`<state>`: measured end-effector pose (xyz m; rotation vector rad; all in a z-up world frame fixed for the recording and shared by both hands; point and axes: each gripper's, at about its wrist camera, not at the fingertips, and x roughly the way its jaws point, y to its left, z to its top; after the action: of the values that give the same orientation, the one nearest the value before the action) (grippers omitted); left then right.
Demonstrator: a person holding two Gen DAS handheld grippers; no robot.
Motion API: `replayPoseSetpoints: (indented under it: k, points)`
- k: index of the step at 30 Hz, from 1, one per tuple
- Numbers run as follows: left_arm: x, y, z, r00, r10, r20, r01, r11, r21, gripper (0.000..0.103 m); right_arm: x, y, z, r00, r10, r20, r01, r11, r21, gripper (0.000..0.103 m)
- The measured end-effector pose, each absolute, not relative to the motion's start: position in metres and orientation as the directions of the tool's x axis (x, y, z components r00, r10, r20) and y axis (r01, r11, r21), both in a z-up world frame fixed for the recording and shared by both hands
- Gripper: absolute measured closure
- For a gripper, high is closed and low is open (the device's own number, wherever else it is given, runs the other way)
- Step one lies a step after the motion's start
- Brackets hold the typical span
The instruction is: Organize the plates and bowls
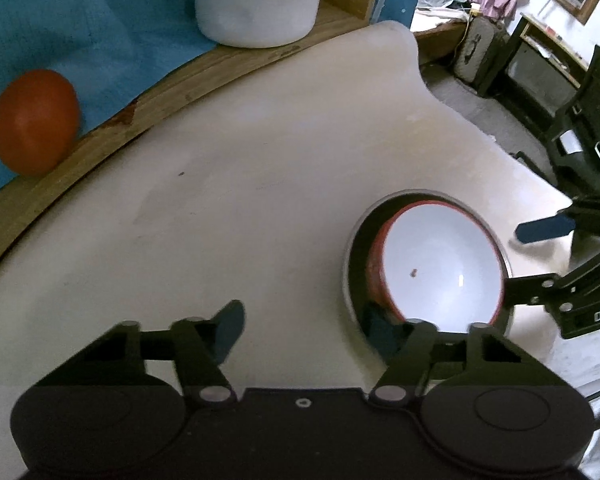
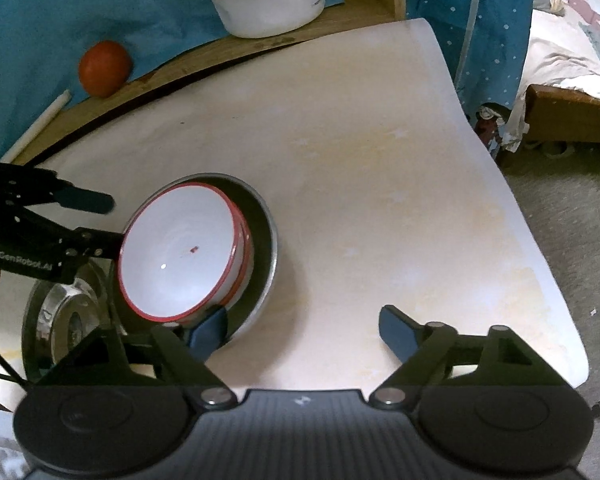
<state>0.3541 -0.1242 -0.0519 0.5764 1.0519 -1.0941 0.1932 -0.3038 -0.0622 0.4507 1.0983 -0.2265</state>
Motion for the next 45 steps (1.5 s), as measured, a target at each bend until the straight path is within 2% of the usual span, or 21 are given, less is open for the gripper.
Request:
replayPoseSetpoints:
  k: [2,6,8,12,15,17,20,45]
  points:
    - [0.351,-0.124,-0.05,0.069,-0.44,-0.896,0.915,0.386,-0.119,0.052,0.193,-0.303,-0.062,0.45,0.057,-0.891,0.388,0.886,0.252,0.024]
    - [0.348,-0.121,-0.049,0.06,-0.447,-0.892,0.909,0.394,-0.136,0.06,0.193,-0.302,-0.061,0.46,0.08,-0.884,0.374,0.886,0.275,0.032]
    - [0.347,-0.121,-0.049,0.046,-0.453,-0.891,0.905,0.397,-0.155,0.068,0.193,-0.3,-0.061,0.466,0.094,-0.88,0.362,0.887,0.287,0.039]
    - [0.344,-0.121,-0.048,0.046,-0.452,-0.891,0.899,0.407,-0.16,0.073,0.192,-0.3,-0.061,0.482,0.133,-0.866,0.349,0.878,0.329,0.05]
    - [0.345,-0.121,-0.049,0.031,-0.458,-0.888,0.89,0.417,-0.184,0.08,0.19,-0.302,-0.062,0.498,0.166,-0.851,0.34,0.865,0.368,0.059]
    - [0.345,-0.122,-0.05,0.015,-0.469,-0.883,0.883,0.421,-0.209,0.09,0.188,-0.303,-0.064,0.51,0.192,-0.839,0.336,0.853,0.399,0.068]
    - [0.345,-0.122,-0.052,0.011,-0.476,-0.88,0.877,0.427,-0.22,0.094,0.189,-0.303,-0.065,0.515,0.212,-0.83,0.325,0.848,0.418,0.075]
    - [0.339,-0.12,-0.057,0.077,-0.475,-0.877,0.789,0.566,-0.237,0.097,0.198,-0.311,-0.068,0.476,0.259,-0.84,0.298,0.852,0.431,0.076]
